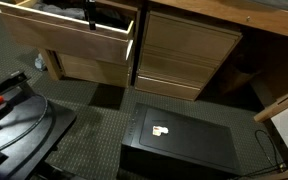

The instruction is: Close the open drawers

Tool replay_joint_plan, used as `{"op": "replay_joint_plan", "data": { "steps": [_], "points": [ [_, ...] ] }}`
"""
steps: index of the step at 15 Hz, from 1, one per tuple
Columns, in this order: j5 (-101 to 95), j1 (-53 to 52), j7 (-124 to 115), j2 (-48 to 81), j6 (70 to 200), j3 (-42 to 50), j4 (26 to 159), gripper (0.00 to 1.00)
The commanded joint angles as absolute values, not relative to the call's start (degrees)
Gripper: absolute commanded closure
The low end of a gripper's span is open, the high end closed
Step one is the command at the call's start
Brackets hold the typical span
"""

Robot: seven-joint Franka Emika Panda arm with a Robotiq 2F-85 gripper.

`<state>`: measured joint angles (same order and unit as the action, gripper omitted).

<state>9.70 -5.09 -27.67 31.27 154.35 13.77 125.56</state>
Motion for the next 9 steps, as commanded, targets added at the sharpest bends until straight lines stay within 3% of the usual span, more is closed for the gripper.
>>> {"op": "replay_joint_plan", "data": {
  "steps": [1,4,9],
  "points": [
    [9.15,-4.07,-28.49,29.94,154.26,12.85,126.26,0.0],
    [9.99,-3.95,-31.2,30.63,153.54,13.25,125.84,0.0],
    [28.73,10.22,-24.54,38.71,154.33,3.08,120.1,0.0]
  ]
}}
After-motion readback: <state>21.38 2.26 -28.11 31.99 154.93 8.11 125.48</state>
